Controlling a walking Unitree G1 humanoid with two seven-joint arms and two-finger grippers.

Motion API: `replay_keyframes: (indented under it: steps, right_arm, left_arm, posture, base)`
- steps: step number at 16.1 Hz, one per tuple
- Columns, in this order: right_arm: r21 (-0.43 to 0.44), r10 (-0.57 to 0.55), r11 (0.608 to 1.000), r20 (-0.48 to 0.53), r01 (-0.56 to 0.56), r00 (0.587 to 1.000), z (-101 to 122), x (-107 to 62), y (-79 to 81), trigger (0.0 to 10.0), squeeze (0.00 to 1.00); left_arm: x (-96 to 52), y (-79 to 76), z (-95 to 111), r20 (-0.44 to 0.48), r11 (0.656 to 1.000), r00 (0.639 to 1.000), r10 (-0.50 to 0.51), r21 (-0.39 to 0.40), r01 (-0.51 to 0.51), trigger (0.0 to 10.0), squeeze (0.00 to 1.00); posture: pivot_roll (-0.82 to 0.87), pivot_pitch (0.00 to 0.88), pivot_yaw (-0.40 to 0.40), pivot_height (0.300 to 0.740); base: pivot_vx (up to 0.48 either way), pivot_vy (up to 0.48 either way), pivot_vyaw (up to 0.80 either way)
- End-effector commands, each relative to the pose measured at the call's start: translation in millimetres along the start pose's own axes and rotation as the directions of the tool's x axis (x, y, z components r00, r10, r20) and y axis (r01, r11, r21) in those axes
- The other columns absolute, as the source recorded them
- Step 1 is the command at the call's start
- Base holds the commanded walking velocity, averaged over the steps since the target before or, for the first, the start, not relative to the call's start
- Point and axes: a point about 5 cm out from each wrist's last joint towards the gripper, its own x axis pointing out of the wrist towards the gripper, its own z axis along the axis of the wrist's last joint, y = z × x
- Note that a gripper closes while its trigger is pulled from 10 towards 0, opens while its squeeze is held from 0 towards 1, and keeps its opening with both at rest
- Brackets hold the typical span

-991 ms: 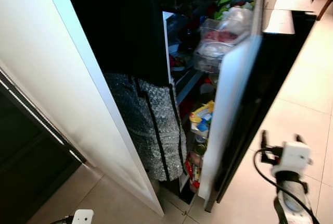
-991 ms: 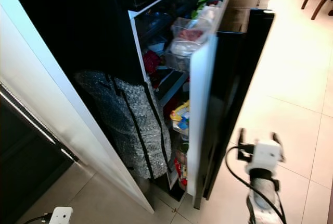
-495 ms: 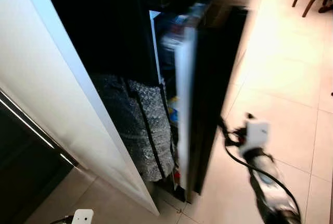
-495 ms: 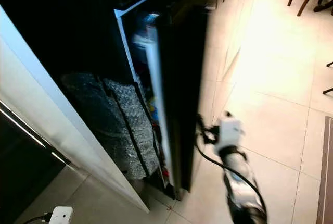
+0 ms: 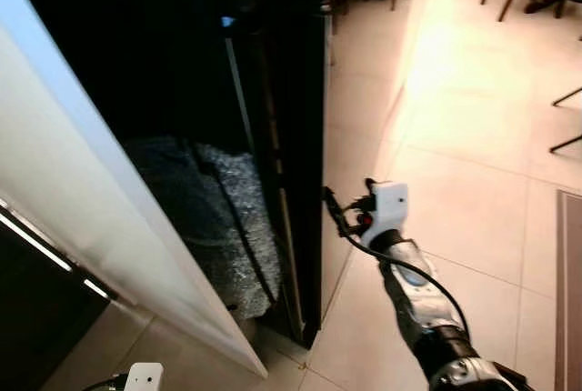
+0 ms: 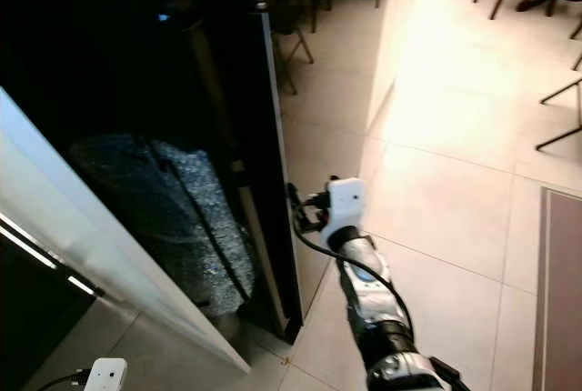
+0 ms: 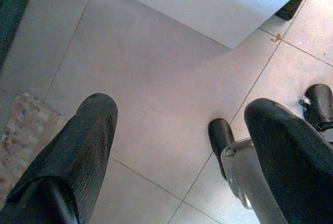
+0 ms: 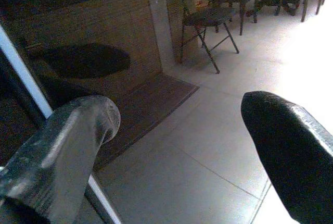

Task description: Restocking fridge

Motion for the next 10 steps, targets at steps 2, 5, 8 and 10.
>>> replay_keyframes:
  steps: [2, 5, 8, 10]
  right_arm:
    - [-0.08, 0.245, 0.968, 0.095, -0.238, 0.965, 28.6, 22.5, 53.3, 10.0, 0.0]
    - [-0.082, 0.117, 0.991, 0.105, -0.108, 0.988, 24.6, 14.7, 29.9, 10.0, 0.0]
    - [-0.048, -0.206, 0.975, 0.167, 0.216, 0.964, 23.1, -12.4, -21.0, 10.0, 0.0]
    - [-0.036, -0.444, 0.888, 0.194, 0.459, 0.875, 19.8, -42.6, -58.1, 10.0, 0.0]
  left_arm:
    - [-2.3, 3.3, -7.9, -0.027, 1.0, 1.0, 0.016, -0.013, -0.017, 10.0, 0.0]
    - [-2.2, 2.5, -8.4, -0.03, 1.0, 0.999, 0.013, -0.013, -0.014, 10.0, 0.0]
    - [-2.5, 1.6, -9.6, -0.032, 1.0, 0.999, 0.009, -0.015, -0.01, 10.0, 0.0]
    - [-2.5, 1.3, -10.0, -0.034, 1.0, 0.999, 0.007, -0.013, -0.008, 10.0, 0.0]
  posture:
    - [0.01, 0.025, 0.075, 0.74]
    - [0.0, 0.029, 0.071, 0.74]
    - [-0.01, 0.033, 0.066, 0.74]
    - [-0.01, 0.033, 0.065, 0.74]
  base:
    - [0.0, 0.0, 0.0]
    - [0.0, 0.0, 0.0]
    - [0.0, 0.0, 0.0]
    - [0.0, 0.0, 0.0]
